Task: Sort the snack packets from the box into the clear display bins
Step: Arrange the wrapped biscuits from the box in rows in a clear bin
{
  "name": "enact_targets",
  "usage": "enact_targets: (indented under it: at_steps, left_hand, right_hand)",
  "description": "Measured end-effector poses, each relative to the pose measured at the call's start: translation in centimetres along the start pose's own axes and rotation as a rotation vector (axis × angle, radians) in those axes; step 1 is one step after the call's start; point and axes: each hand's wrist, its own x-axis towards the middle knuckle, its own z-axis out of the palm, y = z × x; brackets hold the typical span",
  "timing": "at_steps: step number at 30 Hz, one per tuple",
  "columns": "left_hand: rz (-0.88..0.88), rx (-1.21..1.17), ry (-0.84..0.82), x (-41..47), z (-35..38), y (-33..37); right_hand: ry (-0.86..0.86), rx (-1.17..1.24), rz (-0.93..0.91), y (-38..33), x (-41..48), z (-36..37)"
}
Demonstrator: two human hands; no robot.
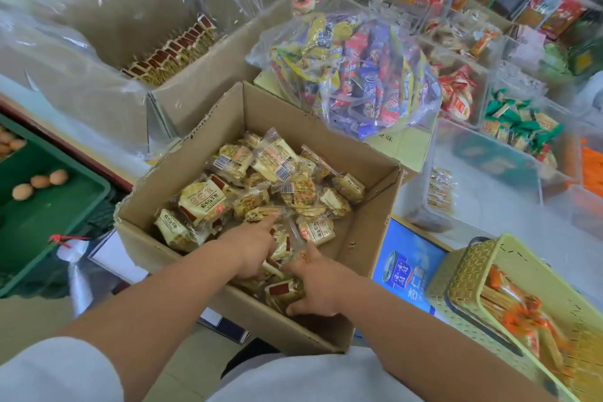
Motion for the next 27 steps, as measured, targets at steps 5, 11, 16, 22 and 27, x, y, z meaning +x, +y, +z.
enact_targets:
  at_steps: [5,11,16,22,27]
  left_hand:
    - [0.012,-0.080,0.085,-1.5,-0.1,-1.6]
    - [-0.047,-0.421,0.329,-4.2,0.2,-3.7]
    - [-0.137,-0.779,0.518,-6.0,0.0,-3.7]
    - [-0.215,-1.327,0.774,-6.7,-1.0,-2.1]
    - [-0.219,-1.709,0.901,-6.1,-2.4,0.8]
  right_hand:
    - [0.003,-0.055,0.171,-0.5,0.8,0.5]
    - [0.058,-0.028,0.132,-0.6,1.1,0.2]
    - [0.180,0.132,0.091,0.8,0.6,-0.9]
    - [0.422,0.410,-0.029,3.8,-3.2,-4.3]
    - [0.544,1.013,-0.157,6.1,-7.4,-5.3]
